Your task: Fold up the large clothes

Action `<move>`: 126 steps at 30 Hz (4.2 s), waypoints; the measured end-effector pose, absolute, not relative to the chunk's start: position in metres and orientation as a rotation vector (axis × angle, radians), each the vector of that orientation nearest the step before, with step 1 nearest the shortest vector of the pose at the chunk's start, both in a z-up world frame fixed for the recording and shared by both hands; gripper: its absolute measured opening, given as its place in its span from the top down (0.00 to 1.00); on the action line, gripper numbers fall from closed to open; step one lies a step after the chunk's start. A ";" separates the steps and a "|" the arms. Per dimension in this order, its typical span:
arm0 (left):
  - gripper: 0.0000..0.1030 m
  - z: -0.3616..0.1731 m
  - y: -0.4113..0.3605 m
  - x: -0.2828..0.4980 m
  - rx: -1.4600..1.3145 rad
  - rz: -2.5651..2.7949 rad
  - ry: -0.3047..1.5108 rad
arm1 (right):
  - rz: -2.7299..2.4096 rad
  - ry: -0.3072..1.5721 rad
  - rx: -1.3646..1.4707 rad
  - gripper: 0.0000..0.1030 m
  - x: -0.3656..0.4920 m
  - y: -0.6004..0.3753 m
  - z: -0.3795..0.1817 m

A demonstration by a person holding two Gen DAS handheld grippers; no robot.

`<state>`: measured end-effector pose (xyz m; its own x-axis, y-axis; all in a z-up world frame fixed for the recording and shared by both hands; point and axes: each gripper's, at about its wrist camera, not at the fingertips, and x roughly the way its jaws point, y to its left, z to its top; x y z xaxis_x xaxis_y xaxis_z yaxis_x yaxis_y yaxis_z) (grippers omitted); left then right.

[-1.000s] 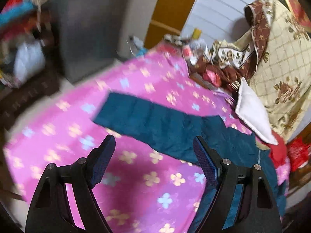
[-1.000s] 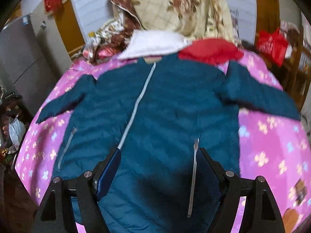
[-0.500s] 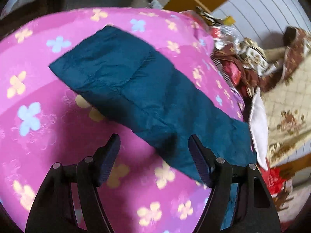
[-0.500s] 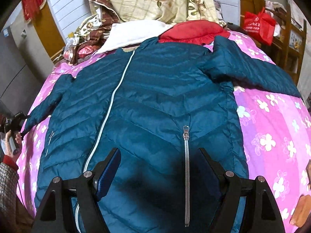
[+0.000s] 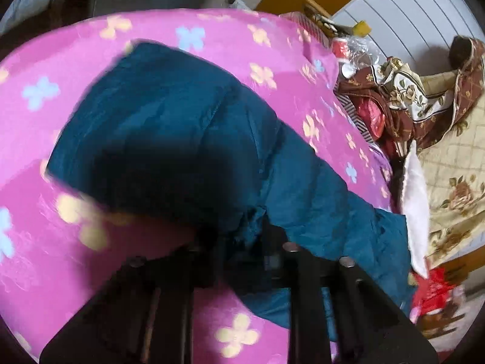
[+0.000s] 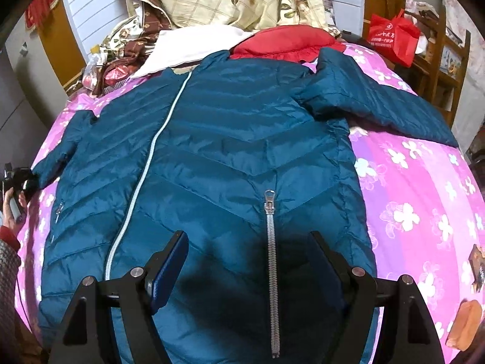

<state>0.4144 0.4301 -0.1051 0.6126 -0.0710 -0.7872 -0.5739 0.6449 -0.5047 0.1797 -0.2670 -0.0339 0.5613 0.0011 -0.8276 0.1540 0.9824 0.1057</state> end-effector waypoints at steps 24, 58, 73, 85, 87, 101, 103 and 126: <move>0.90 -0.012 -0.024 0.377 -0.085 -0.371 0.891 | -0.098 0.848 0.321 0.25 0.125 -0.320 0.005; 0.30 -0.077 0.095 0.218 -0.007 -0.062 0.880 | 0.163 0.799 0.002 0.25 0.327 -0.081 0.007; 0.30 -0.072 0.120 0.213 -0.089 -0.043 0.904 | -0.238 0.865 0.062 0.90 0.372 -0.196 0.006; 0.30 -0.079 0.114 0.218 -0.032 -0.007 0.901 | -0.313 0.993 0.389 0.92 0.379 -0.307 -0.071; 0.30 -0.079 0.115 0.220 -0.034 -0.003 0.909 | -0.287 0.976 0.452 0.88 0.378 -0.315 -0.075; 0.30 -0.037 0.066 0.176 -0.048 -0.162 0.788 | -0.274 0.881 0.726 0.56 0.258 -0.454 -0.023; 0.30 -0.037 0.053 0.171 -0.035 -0.197 0.777 | -0.302 0.873 0.769 0.56 0.241 -0.484 -0.031; 0.30 -0.073 0.028 0.190 0.019 -0.215 0.821 | -0.214 0.647 1.232 0.88 0.287 -0.583 -0.114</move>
